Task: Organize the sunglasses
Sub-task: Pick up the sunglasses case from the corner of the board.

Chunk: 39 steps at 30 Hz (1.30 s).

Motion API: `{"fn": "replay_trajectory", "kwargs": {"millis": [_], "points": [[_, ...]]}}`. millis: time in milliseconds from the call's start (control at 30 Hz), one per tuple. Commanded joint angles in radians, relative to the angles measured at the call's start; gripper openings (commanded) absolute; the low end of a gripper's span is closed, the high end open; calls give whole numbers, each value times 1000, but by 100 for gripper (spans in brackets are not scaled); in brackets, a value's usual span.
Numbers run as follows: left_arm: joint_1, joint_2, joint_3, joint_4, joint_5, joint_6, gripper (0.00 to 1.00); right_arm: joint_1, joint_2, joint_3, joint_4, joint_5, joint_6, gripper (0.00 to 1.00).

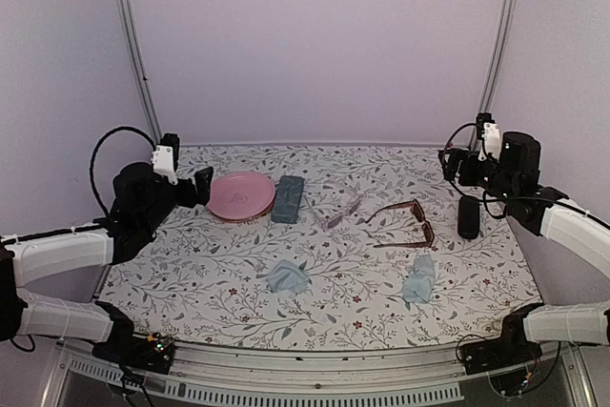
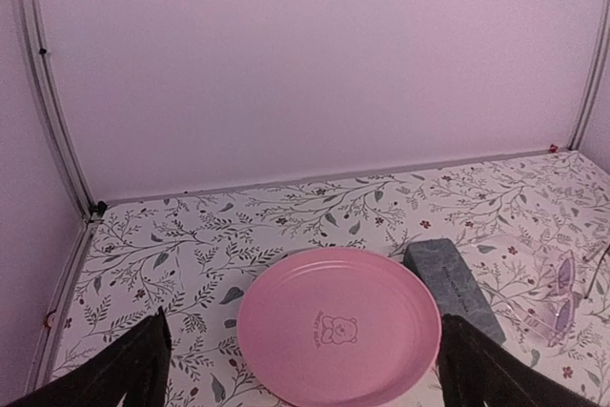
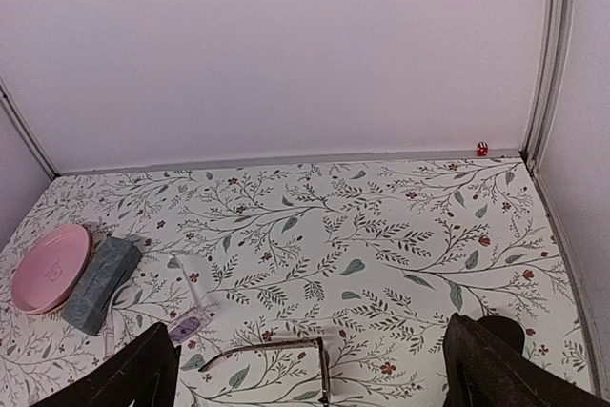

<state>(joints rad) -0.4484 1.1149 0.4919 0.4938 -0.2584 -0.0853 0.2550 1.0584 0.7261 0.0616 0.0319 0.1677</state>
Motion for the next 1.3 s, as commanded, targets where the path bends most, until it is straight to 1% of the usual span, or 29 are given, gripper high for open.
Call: {"fn": "replay_trajectory", "kwargs": {"millis": [0,300,367,533,667,833,867,967,1033,1167,1267], "points": [[-28,-21,13,-14,-5,2,99,0,-24,-6,17,-23,-7,99],[-55,-59,-15,-20,-15,6,99,1,-29,6,-35,4,14,99],[-66,-63,-24,-19,-28,3,99,2,-29,15,-60,41,21,99],[-93,-65,-43,-8,-43,-1,99,3,-13,37,-176,207,70,99],[-109,-60,-56,22,-35,-7,99,3,82,84,-299,351,123,99],[-121,-45,-59,47,-14,-3,99,-7,253,126,-382,457,156,99],[-123,-42,-58,47,-12,-1,99,-24,288,131,-389,455,157,99],[-131,-39,-57,48,-8,1,99,-117,382,144,-390,324,155,99],[-135,-40,-58,48,-6,-2,99,-153,438,152,-381,286,147,99],[-140,-32,-64,56,-3,-10,99,-164,547,180,-382,279,134,99],[-144,-24,-65,59,0,-15,99,-174,612,196,-379,241,129,99]]}}
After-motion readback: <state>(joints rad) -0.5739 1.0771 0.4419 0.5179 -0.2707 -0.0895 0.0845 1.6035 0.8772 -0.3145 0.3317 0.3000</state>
